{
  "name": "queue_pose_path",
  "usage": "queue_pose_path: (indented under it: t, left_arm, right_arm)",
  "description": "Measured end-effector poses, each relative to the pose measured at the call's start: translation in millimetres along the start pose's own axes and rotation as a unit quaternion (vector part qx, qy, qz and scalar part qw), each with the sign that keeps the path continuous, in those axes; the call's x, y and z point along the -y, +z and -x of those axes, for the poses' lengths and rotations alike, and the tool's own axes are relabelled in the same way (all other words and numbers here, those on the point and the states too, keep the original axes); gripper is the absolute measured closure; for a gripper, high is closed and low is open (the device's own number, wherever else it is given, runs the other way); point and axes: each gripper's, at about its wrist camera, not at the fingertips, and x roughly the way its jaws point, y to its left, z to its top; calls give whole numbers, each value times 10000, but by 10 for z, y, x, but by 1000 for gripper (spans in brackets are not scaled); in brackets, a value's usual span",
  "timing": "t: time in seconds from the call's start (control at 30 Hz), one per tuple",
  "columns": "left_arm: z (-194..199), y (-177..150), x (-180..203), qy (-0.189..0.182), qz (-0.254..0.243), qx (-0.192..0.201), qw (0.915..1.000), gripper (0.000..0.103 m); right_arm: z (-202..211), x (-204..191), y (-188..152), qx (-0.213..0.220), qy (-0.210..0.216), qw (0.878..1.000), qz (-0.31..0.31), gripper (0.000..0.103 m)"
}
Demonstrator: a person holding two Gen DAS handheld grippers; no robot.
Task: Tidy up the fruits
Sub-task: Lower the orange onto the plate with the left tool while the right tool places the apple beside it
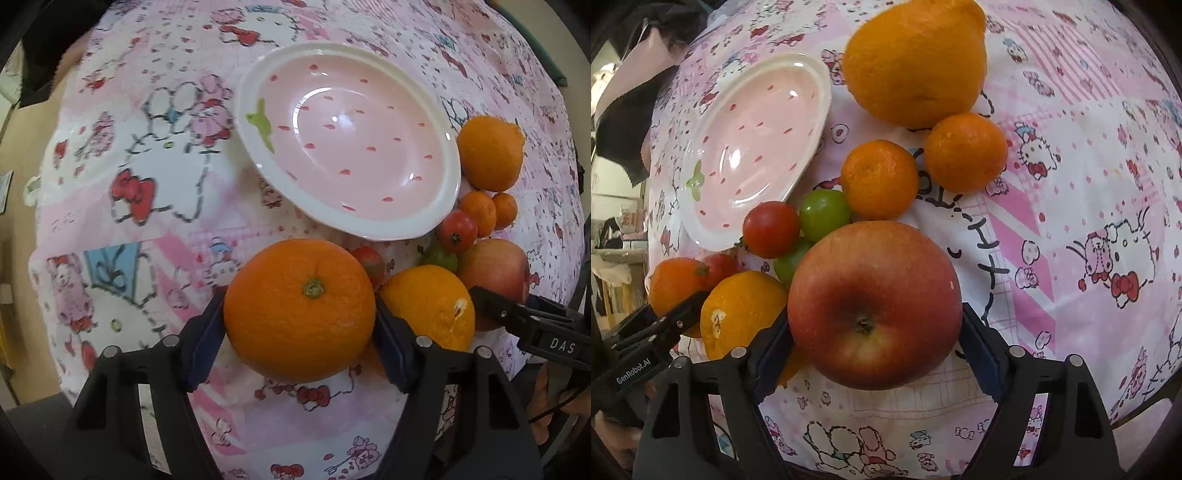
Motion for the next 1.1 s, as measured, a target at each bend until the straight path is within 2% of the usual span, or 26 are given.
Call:
queue_pose_path:
  t: [0.37,0.47,0.57,0.8,0.97,1.1]
  left_arm:
    - [479,-146,-300,-120,298,409,9986,33]
    - [733,-59,-228,-177,98,736,9971,33]
    - [881,96,-168,-181,-15,932,9955,33]
    - [756,578,-50,-1,-214,927,9955,33]
    - [513,882,25,5,-323,939,9951,33]
    - [270,1052,167,53,-659,922,9935,33]
  right_arm:
    - [457,-2,-178,399,385,9984,-94,18]
    - [642,-130,-126,581,521,9969,40,18]
    - [777,-272,38,713,653,9952,160,18]
    - [798,-550,664,782,677,9941,327,18]
    - [570,-728,1129,673,654,9949,365,18]
    - [306,-805,1374,487,671,9960,328,18]
